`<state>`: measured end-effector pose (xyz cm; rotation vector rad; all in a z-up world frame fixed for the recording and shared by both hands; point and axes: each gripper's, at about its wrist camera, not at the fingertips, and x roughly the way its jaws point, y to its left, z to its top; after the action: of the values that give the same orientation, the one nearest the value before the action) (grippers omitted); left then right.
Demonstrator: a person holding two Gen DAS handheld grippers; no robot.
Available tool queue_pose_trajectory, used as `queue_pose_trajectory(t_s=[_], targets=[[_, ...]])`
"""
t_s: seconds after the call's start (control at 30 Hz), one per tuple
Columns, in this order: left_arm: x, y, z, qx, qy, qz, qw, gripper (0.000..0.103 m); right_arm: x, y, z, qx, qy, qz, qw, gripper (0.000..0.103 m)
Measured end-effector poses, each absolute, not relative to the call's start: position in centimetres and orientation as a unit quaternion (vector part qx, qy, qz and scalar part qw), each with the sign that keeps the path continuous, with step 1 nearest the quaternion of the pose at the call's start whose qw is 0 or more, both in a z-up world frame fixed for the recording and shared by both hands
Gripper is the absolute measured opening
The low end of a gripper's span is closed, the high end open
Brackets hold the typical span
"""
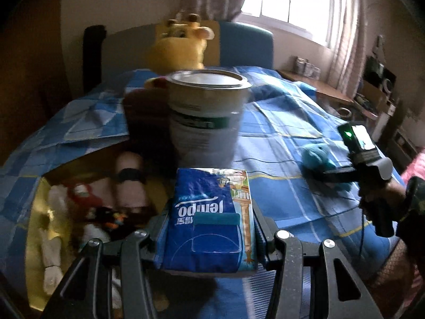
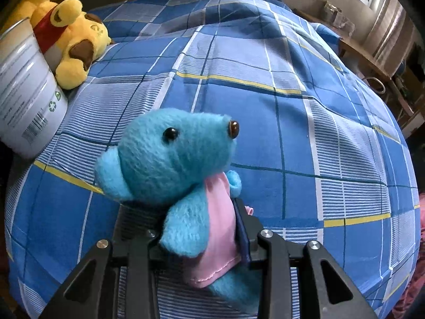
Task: Organize soft objects
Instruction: 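Carry the tissue pack onto the gold tray and open the left tool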
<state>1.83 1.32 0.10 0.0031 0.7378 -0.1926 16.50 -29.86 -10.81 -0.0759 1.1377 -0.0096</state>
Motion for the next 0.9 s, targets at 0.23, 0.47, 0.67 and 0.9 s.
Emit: queue_pose_trajectory(t_s=[0.23,0.47,0.67,0.9], targets=[[1.8,5.0,0.1,-0.013,0.359,-0.05,0.932,0.052,15.1,-29.4,-10.6,-0.051,0.533,-0.005,0.845,0.035],[1.6,8.7,-0.8,-0.023,0.366,-0.003,0.93,0.052,14.8,-29.3,-10.5,-0.057,0.53,-0.005,0.846,0.035],[1.3,12.2,-1.8,-0.036,0.374,0.038,0.926,0.052,14.8,-29.2,-10.4,-0.059,0.53,-0.004,0.846,0.035],[0.9,15.9,-3.4,-0.051,0.387,0.09,0.916,0.052,14.8,-29.2,-10.4,-0.062,0.529,-0.003,0.846,0.035]])
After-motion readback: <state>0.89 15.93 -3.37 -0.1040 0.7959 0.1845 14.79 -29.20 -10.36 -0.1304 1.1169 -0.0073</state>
